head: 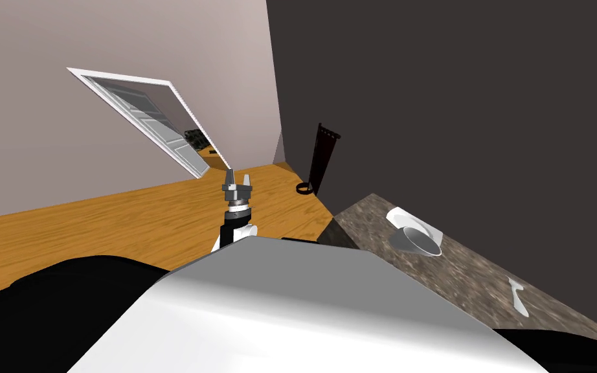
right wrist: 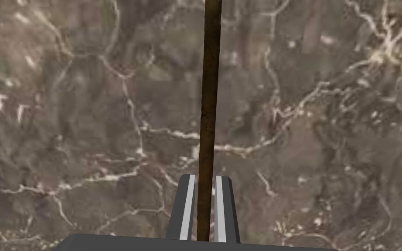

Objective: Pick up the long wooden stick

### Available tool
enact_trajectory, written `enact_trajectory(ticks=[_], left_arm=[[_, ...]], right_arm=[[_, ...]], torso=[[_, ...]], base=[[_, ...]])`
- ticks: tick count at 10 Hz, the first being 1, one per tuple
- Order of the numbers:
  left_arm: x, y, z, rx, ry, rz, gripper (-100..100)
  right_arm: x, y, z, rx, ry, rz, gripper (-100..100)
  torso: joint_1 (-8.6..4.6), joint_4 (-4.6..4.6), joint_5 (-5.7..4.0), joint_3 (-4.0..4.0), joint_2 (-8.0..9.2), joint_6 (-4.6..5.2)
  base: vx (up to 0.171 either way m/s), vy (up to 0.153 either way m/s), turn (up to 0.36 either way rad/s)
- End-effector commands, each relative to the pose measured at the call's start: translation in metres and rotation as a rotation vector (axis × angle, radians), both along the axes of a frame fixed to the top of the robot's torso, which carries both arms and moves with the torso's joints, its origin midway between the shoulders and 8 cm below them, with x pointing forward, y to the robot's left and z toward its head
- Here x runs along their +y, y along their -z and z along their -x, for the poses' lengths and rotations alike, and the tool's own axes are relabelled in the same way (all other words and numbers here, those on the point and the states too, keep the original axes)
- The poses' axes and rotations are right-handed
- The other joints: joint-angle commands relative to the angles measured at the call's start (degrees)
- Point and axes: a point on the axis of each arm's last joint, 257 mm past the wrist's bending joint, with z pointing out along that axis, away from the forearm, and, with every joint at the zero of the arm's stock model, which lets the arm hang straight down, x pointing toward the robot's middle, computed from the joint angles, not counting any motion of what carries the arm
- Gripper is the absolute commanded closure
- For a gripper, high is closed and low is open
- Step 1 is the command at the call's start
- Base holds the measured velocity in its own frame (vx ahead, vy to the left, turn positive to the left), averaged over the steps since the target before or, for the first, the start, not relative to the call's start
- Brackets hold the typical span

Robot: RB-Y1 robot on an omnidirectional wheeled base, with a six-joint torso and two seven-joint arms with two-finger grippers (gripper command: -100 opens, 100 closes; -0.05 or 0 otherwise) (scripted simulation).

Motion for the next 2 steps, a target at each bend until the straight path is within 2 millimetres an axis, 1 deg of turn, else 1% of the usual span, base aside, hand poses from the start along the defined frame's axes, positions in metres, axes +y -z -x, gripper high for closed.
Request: enact_trajectory(ticks=[1,2], left_arm=[[0.0,0.0,0.0,0.0,0.0,0.0,0],[0.0,0.0,0.0,0.0,0.0,0.0,0]], right_arm=[[0.0,0.0,0.0,0.0,0.0,0.0,100],[0.0001,-0.0006,-0.0008,0.0,0.0,-0.001,0]], torso=[[0.0,0.0,0.0,0.0,0.0,0.0],[-0.05,0.0,-0.03,0.0,0.0,0.0]], base=[[-0.007,0.013,-0.014],[0.0,0.0,0.0]])
